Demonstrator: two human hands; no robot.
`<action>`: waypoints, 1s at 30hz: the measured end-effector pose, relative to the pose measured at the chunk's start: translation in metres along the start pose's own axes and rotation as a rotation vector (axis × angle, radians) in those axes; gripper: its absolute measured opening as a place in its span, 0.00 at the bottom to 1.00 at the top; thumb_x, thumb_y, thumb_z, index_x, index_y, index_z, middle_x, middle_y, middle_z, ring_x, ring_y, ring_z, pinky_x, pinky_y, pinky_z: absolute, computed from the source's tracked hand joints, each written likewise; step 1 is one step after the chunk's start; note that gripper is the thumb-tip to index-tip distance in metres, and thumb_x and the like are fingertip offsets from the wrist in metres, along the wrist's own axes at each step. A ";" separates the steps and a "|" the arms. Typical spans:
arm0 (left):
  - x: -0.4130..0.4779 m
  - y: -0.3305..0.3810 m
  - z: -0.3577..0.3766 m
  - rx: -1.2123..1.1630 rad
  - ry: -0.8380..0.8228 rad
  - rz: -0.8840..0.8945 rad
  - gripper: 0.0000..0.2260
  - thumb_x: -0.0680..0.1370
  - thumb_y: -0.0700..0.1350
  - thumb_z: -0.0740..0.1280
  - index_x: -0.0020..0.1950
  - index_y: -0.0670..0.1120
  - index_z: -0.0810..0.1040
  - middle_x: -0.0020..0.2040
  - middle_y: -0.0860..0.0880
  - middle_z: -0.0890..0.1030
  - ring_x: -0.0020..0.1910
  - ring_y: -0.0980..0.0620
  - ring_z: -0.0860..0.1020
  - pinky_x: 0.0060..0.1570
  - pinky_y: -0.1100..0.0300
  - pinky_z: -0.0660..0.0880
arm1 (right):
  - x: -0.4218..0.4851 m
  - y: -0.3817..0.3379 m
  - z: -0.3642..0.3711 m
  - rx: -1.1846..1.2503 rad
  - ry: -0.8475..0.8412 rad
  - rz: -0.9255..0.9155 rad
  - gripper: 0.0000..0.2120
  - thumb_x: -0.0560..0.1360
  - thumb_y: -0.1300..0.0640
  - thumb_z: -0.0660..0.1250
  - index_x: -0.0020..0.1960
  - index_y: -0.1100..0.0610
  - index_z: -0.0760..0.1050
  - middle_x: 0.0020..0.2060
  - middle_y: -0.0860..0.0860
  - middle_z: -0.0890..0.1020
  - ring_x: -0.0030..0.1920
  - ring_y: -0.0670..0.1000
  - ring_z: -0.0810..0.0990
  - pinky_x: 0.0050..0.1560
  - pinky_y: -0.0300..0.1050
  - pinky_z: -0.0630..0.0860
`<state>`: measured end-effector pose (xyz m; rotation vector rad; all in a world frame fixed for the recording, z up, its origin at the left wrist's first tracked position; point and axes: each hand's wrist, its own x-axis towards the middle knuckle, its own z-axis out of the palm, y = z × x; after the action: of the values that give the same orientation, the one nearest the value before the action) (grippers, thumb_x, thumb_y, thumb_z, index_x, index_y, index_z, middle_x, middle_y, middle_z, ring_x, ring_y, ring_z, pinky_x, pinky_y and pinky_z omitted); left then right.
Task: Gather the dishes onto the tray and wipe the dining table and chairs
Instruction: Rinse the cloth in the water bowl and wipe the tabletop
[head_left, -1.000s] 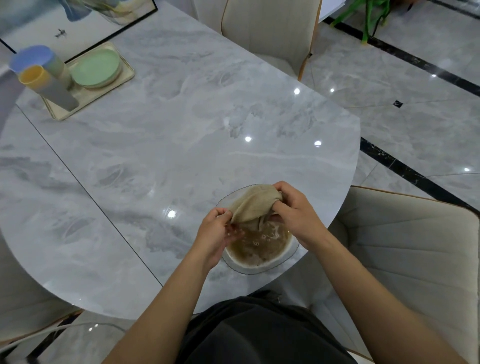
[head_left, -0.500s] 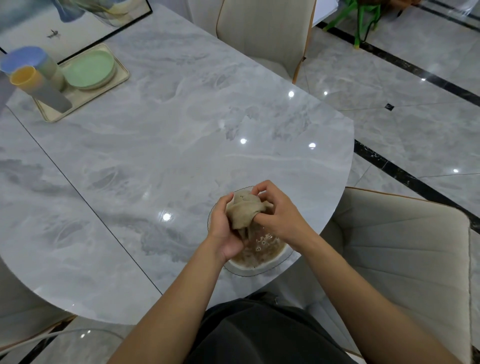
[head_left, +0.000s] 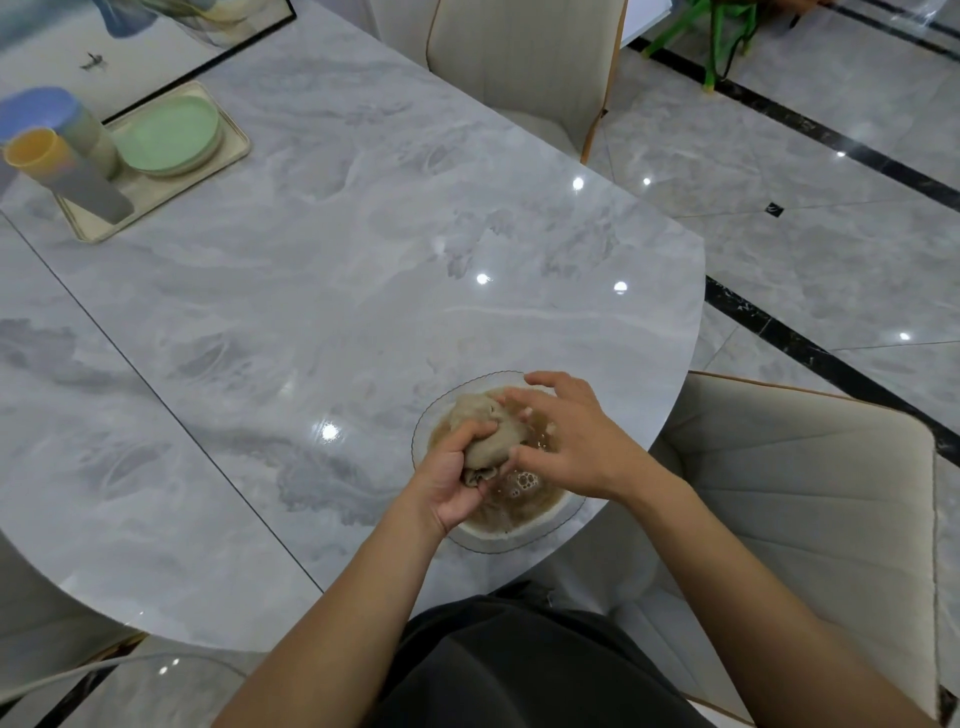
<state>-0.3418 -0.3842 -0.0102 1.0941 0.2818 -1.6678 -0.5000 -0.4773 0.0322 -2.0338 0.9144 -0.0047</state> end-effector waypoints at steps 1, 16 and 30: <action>0.001 0.000 -0.003 -0.001 0.018 -0.003 0.10 0.78 0.35 0.65 0.59 0.36 0.81 0.51 0.38 0.86 0.44 0.46 0.87 0.40 0.56 0.85 | -0.001 0.004 0.000 0.054 0.041 0.014 0.29 0.76 0.49 0.72 0.75 0.45 0.71 0.74 0.47 0.65 0.75 0.47 0.58 0.68 0.40 0.61; 0.013 -0.017 -0.008 0.047 0.091 -0.048 0.05 0.75 0.39 0.60 0.47 0.43 0.75 0.38 0.43 0.70 0.33 0.49 0.65 0.25 0.61 0.65 | -0.003 0.034 0.027 0.369 0.260 0.198 0.07 0.79 0.56 0.69 0.52 0.43 0.79 0.56 0.43 0.76 0.60 0.40 0.76 0.61 0.42 0.76; 0.017 -0.017 -0.006 0.087 0.114 -0.087 0.16 0.84 0.39 0.68 0.71 0.41 0.72 0.54 0.35 0.85 0.52 0.39 0.85 0.45 0.48 0.86 | 0.004 0.042 0.030 0.502 0.319 0.289 0.10 0.78 0.60 0.67 0.49 0.45 0.81 0.50 0.41 0.84 0.50 0.45 0.83 0.49 0.38 0.77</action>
<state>-0.3532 -0.3849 -0.0321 1.2603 0.3367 -1.7109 -0.5123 -0.4720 -0.0179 -1.4460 1.2557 -0.3725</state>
